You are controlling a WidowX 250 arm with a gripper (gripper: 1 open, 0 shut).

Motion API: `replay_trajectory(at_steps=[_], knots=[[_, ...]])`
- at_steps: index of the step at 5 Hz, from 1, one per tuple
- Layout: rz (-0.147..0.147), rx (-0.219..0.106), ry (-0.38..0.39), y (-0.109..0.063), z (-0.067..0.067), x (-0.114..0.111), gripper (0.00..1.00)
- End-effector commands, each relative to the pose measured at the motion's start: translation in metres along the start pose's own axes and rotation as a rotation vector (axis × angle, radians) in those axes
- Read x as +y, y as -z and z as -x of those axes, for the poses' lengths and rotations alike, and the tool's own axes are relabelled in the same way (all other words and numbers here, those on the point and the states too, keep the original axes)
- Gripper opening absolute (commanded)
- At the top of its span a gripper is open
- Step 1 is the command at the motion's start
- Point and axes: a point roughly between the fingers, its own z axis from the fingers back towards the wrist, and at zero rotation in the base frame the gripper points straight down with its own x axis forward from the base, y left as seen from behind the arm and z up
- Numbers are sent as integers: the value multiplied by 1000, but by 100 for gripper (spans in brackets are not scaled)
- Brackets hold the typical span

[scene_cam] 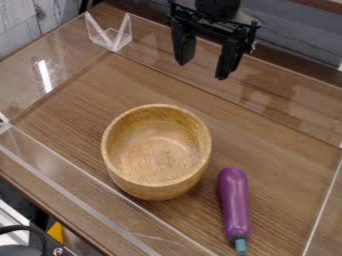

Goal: Put the purple eggplant in the brown bowl

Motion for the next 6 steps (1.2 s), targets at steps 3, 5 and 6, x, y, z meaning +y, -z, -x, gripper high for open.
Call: replay_trajectory(at_steps=[3, 5, 6], knots=[[46, 3, -87, 8, 24, -18, 100], [54, 21, -51, 15, 31, -26, 100], [64, 23, -105, 13, 43, -24, 100]])
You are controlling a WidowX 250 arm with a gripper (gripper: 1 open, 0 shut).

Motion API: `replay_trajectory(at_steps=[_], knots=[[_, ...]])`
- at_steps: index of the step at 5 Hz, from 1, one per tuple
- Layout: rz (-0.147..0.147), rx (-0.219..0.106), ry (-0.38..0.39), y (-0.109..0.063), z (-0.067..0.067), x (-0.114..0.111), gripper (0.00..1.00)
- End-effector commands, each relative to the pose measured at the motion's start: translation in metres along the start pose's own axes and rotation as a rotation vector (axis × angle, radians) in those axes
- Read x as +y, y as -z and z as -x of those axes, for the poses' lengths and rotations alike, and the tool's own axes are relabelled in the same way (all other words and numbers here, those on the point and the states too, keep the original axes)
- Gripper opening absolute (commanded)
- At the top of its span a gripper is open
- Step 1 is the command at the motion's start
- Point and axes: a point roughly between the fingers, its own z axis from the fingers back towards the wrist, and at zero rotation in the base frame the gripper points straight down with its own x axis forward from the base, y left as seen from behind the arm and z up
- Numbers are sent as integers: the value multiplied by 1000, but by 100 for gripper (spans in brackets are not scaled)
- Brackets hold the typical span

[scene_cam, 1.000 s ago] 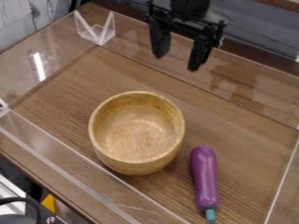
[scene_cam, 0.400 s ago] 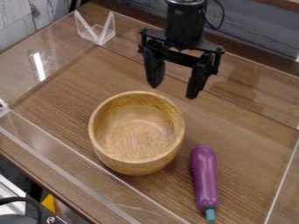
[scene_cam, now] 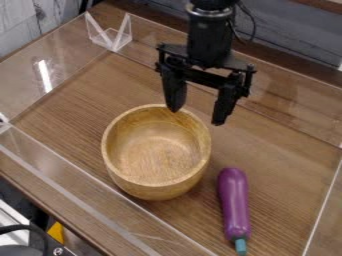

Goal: Put the purple eggplant in the brown bowl

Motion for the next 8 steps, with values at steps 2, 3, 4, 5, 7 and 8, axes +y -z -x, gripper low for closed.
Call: replay_trajectory(at_steps=[2, 3, 4, 5, 7, 8], knots=[[15, -22, -38, -5, 10, 8, 100], [16, -13, -29, 4, 12, 9, 100], [17, -5, -11, 5, 16, 1, 100], [16, 4, 11, 6, 19, -6, 100], [36, -27, 8, 10, 41, -40, 100], [46, -63, -50, 19, 34, -62, 100]])
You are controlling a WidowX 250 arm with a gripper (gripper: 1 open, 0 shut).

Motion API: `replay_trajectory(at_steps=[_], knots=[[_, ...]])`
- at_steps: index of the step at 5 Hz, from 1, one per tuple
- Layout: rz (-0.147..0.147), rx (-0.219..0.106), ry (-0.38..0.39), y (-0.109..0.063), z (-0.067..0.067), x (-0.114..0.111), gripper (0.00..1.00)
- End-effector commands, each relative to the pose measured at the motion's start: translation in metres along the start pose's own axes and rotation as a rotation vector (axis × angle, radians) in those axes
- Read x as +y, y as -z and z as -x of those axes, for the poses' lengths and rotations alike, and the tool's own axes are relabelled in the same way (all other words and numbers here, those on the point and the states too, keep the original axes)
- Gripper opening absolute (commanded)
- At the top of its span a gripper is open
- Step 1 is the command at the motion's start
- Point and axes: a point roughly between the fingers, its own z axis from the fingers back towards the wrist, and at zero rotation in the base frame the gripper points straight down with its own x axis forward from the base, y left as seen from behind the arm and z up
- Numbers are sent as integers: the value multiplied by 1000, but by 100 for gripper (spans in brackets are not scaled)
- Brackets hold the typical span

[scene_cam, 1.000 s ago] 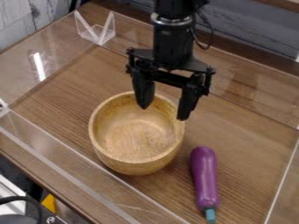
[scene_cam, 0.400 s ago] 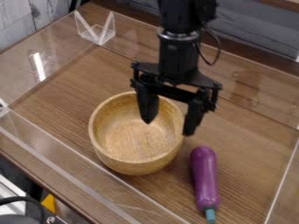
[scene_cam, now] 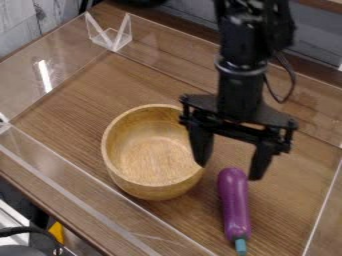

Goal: Put the purple eggplant in the brown bowl

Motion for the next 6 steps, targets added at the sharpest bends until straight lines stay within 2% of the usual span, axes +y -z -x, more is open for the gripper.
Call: replay_trajectory(at_steps=[1, 2, 3, 6], knots=[[33, -77, -75, 3, -13, -17, 100], [46, -115, -223, 11, -12, -12, 100], [68, -132, -329, 20, -9, -6, 100], [123, -160, -337, 27, -11, 0, 100]])
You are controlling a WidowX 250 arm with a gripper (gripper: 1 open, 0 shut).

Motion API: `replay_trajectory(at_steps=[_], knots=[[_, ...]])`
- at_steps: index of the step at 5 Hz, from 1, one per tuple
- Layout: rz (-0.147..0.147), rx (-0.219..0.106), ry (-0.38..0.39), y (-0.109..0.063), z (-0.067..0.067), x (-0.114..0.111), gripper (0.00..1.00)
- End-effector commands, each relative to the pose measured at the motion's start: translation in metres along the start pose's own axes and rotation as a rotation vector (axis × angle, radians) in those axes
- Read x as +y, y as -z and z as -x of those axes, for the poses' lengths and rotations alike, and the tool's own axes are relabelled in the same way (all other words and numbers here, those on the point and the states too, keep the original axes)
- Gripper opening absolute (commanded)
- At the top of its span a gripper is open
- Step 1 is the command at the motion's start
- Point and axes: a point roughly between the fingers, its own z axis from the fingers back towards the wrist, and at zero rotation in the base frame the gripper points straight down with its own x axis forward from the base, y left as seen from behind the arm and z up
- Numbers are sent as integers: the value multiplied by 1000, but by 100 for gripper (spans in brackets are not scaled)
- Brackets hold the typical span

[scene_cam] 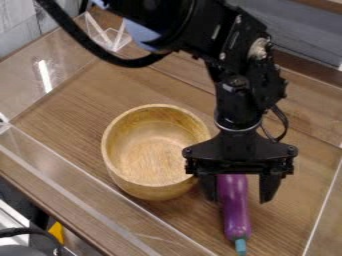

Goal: Put the purple eggplant in the brown bowl

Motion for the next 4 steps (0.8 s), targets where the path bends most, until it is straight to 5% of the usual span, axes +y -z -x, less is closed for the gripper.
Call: replay_trajectory(at_steps=[1, 3, 4], knots=[[26, -28, -45, -11, -10, 4, 100], [22, -3, 60, -10, -19, 5, 100], [21, -12, -5, -3, -28, 3, 100]])
